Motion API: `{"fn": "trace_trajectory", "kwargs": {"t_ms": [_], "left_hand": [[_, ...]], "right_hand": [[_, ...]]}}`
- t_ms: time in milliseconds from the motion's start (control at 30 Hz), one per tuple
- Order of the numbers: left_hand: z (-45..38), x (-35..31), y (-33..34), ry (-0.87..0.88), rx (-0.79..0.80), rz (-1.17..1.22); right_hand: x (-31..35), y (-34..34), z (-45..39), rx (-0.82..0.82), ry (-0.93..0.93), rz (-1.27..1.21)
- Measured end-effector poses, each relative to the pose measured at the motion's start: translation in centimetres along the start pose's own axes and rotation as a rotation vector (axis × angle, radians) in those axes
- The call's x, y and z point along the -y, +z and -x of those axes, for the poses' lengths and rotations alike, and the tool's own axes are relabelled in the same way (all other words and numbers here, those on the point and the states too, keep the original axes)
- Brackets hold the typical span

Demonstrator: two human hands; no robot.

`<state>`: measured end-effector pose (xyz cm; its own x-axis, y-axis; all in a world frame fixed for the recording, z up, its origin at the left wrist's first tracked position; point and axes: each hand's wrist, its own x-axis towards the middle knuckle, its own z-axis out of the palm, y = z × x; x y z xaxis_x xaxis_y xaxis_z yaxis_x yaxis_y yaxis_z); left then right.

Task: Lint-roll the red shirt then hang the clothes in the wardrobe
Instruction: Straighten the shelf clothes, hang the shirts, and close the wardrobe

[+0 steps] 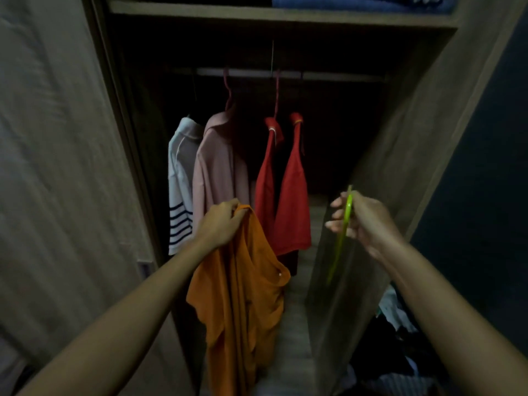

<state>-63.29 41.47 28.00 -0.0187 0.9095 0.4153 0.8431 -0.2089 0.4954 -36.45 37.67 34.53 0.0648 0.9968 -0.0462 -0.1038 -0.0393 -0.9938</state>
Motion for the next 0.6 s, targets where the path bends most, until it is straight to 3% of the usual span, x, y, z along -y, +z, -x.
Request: {"fn": "trace_trajectory", "kwargs": {"t_ms": [100, 300, 600], "left_hand": [[1.1, 0.1, 0.8, -0.009, 0.038, 0.021], [2.3, 1.1, 1.2, -0.044, 0.078, 0.028], [3.5, 1.7, 0.0, 0.002, 0.091, 0.047]], "right_hand": [[-1.9, 1.5, 1.2, 0.03, 0.014, 0.089], [-1.1, 4.4, 3.2, -0.026, -0.228, 0.21], [2.0, 7.4, 5.7, -0.047, -0.335, 0.119]]}}
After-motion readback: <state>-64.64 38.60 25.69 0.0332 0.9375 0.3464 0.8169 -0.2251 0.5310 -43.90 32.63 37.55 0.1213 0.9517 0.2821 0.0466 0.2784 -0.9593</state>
